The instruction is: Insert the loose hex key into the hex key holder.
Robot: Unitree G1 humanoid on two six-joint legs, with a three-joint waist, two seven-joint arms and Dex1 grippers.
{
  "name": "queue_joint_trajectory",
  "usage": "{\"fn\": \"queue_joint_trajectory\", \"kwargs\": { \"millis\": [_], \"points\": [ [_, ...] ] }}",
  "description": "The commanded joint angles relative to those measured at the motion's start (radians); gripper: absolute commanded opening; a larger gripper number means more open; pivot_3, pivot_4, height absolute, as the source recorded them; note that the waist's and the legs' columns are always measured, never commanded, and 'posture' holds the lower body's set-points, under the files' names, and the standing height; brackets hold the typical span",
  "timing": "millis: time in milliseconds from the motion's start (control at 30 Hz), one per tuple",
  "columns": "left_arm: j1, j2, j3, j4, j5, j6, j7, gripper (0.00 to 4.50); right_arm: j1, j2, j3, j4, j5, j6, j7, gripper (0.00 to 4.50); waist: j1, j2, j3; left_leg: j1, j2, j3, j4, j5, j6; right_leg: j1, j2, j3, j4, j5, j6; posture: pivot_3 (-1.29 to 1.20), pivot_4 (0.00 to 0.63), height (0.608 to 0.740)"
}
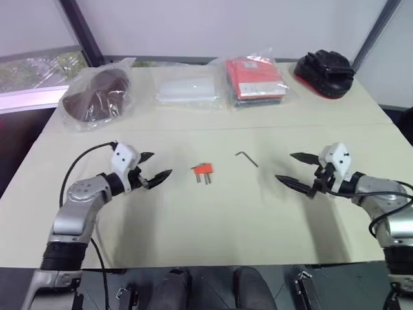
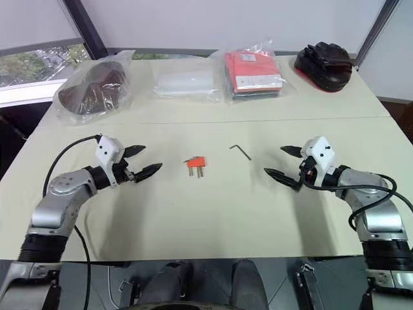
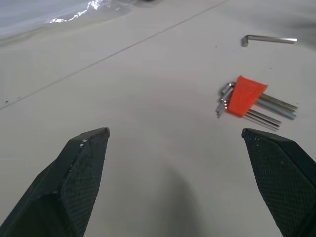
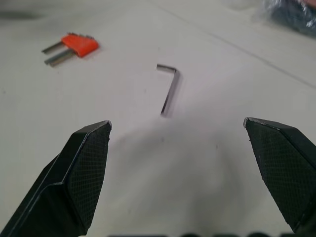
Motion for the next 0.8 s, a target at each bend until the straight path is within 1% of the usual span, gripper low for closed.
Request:
{"fn": "queue_joint_trajectory", "kwargs": {
  "millis": [33,167,433,800],
  "points": [
    [0.002,0.007,0.037,-0.010,-0.014,-0.014,0.005,4.48,-0.023,-0.007,-0.008,0.014,-0.017,-0.035,0.010,4.50,0.001,0.000,0.000,0.000,0.000,0.000,0.000,0.000,0.000,0.000,0.000,0.000,0.000,0.000,0.000,0.00,0.150,0.740],
    [-0.004,-0.009,0.039,0.002,-0.006,-0.032,0.033,4.48,-0.036,0.011,-0.003,0.023,-0.029,-0.049,0.002,4.50,0.001,0.000,0.000,0.000,0.000,0.000,0.000,0.000,0.000,0.000,0.000,0.000,0.000,0.000,0.000,0.00,0.150,0.740],
    [0.000,-0.023,0.035,-0.001,-0.012,-0.033,0.026,4.48,-0.063,0.025,0.016,0.043,-0.052,-0.070,0.003,4.50,0.001,0.000,0.000,0.000,0.000,0.000,0.000,0.000,0.000,0.000,0.000,0.000,0.000,0.000,0.000,0.00,0.150,0.740],
    [-0.001,-0.016,0.020,0.000,0.001,-0.044,0.009,4.48,-0.134,0.047,0.067,0.103,-0.097,-0.124,0.028,4.50,0.000,0.000,0.000,0.000,0.000,0.000,0.000,0.000,0.000,0.000,0.000,0.000,0.000,0.000,0.000,0.00,0.150,0.740]
  ]
}}
